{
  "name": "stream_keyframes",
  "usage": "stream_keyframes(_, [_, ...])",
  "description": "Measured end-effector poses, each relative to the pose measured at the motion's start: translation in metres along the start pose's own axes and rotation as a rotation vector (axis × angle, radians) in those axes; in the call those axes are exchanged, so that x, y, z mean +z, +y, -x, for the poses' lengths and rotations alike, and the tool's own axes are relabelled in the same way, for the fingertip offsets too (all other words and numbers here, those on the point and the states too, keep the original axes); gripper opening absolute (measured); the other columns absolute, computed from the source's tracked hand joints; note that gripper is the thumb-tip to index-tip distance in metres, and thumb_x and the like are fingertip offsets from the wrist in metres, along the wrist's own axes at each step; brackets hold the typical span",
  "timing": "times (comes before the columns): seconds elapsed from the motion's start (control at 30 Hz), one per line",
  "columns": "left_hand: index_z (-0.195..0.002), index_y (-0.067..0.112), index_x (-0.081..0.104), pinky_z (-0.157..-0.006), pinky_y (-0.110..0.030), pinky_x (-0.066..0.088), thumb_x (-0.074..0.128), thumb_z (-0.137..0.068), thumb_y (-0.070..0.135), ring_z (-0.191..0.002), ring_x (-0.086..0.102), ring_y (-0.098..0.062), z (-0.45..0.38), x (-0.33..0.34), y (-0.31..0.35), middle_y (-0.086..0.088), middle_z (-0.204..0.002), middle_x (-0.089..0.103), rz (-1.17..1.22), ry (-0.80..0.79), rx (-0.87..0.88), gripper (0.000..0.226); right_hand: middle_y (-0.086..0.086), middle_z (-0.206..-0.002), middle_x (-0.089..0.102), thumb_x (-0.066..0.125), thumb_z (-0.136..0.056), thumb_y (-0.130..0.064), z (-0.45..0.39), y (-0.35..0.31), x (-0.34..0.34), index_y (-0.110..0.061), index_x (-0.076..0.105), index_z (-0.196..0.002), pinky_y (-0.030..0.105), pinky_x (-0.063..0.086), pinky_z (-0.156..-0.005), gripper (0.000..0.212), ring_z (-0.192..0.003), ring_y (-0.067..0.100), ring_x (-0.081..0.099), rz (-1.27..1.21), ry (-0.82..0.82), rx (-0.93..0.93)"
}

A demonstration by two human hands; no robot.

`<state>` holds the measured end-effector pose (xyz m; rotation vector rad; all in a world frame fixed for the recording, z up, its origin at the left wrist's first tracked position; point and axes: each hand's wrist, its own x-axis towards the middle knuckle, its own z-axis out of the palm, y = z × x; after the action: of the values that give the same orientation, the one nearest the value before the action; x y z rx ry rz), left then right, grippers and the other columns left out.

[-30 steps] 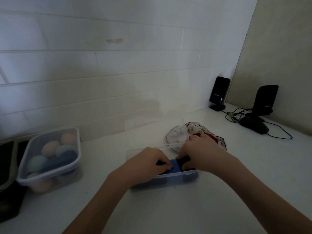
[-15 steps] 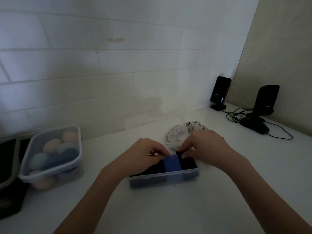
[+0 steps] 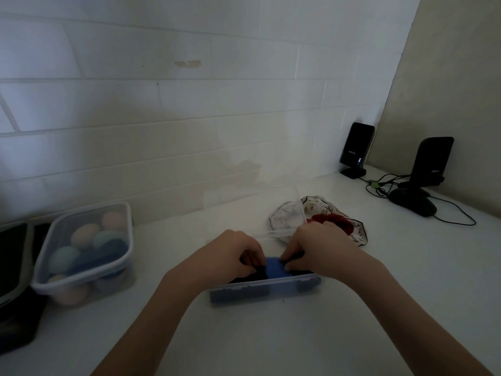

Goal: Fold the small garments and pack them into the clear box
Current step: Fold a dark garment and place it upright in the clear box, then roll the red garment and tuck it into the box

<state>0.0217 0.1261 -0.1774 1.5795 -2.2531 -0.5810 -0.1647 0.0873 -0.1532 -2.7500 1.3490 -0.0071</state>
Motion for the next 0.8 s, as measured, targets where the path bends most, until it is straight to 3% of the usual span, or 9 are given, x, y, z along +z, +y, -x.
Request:
stream_keyframes(0.17, [-0.097, 0.017, 0.073, -0.061, 0.002, 0.039, 0.064, -0.08, 0.006, -0.075, 0.058, 0.0, -0.001, 0.001, -0.001, -0.001, -0.097, 0.074, -0.014, -0.006, -0.014, 0.023, -0.013, -0.099, 0.074, 0.066, -0.08, -0.042, -0.001, 0.003, 0.004, -0.037, 0.072, -0.101, 0.029, 0.041, -0.087, 0.022, -0.091, 0.01, 0.062, -0.02, 0.027, -0.039])
stream_keyframes(0.27, [-0.096, 0.018, 0.074, -0.063, 0.003, 0.039, 0.065, -0.081, 0.009, -0.077, 0.059, -0.001, 0.002, -0.003, 0.0, 0.0, -0.094, 0.074, 0.008, 0.029, 0.003, 0.019, -0.016, -0.084, 0.074, 0.069, -0.078, -0.04, -0.002, 0.013, 0.003, -0.033, 0.075, -0.092, 0.018, 0.041, -0.076, 0.016, -0.072, -0.001, 0.058, -0.12, 0.121, -0.095])
stream_keyframes(0.37, [-0.092, 0.017, 0.075, -0.063, 0.0, 0.042, 0.065, -0.082, 0.009, -0.077, 0.063, -0.005, 0.003, -0.007, 0.001, -0.001, -0.09, 0.074, 0.045, 0.117, 0.009, 0.016, -0.023, -0.06, 0.065, 0.073, -0.079, -0.024, -0.001, 0.026, -0.005, -0.027, 0.077, -0.084, 0.006, 0.042, -0.059, 0.008, -0.061, -0.005, 0.059, -0.477, 0.346, -0.045])
stream_keyframes(0.43, [-0.088, 0.017, 0.076, -0.064, -0.003, 0.045, 0.065, -0.081, 0.009, -0.077, 0.065, -0.008, 0.003, -0.01, 0.002, -0.002, -0.087, 0.075, 0.083, 0.185, 0.004, 0.015, -0.021, -0.057, 0.065, 0.07, -0.081, -0.018, 0.0, 0.039, -0.01, -0.028, 0.074, -0.086, 0.006, 0.043, -0.053, 0.012, -0.055, -0.001, 0.059, -0.661, 0.57, 0.023])
stream_keyframes(0.5, [-0.087, 0.02, 0.075, -0.067, -0.008, 0.047, 0.065, -0.082, 0.01, -0.075, 0.064, -0.007, 0.003, -0.012, 0.002, 0.001, -0.085, 0.074, 0.11, 0.26, -0.012, 0.014, -0.01, -0.059, 0.064, 0.065, -0.085, -0.018, -0.002, 0.054, -0.011, -0.026, 0.069, -0.089, 0.007, 0.04, -0.049, 0.01, -0.05, 0.003, 0.054, -0.686, 0.674, 0.125])
stream_keyframes(0.57, [-0.086, 0.022, 0.075, -0.066, -0.008, 0.048, 0.065, -0.082, 0.011, -0.07, 0.062, -0.003, 0.003, -0.013, 0.002, 0.008, -0.08, 0.071, 0.139, 0.322, -0.024, 0.015, -0.002, -0.072, 0.064, 0.064, -0.086, -0.023, -0.005, 0.065, -0.003, -0.025, 0.064, -0.092, 0.013, 0.042, -0.052, 0.006, -0.058, 0.004, 0.053, -0.59, 0.594, 0.234])
stream_keyframes(0.67, [-0.086, 0.021, 0.074, -0.061, -0.007, 0.046, 0.064, -0.083, 0.009, -0.067, 0.062, -0.002, 0.004, -0.014, 0.004, 0.017, -0.07, 0.065, 0.179, 0.381, -0.034, 0.016, 0.0, -0.082, 0.062, 0.067, -0.082, -0.031, -0.006, 0.07, 0.017, -0.023, 0.059, -0.092, 0.027, 0.049, -0.064, 0.015, -0.074, 0.016, 0.058, -0.493, 0.407, 0.339])
stream_keyframes(0.8, [-0.085, 0.023, 0.073, -0.059, -0.011, 0.049, 0.064, -0.082, 0.01, -0.059, 0.065, -0.005, 0.004, -0.015, 0.006, 0.015, -0.072, 0.068, 0.242, 0.448, -0.028, 0.016, -0.003, -0.09, 0.061, 0.066, -0.08, -0.036, -0.012, 0.068, 0.037, -0.018, 0.06, -0.099, 0.028, 0.044, -0.074, 0.027, -0.085, 0.018, 0.055, -0.34, 0.175, 0.396])
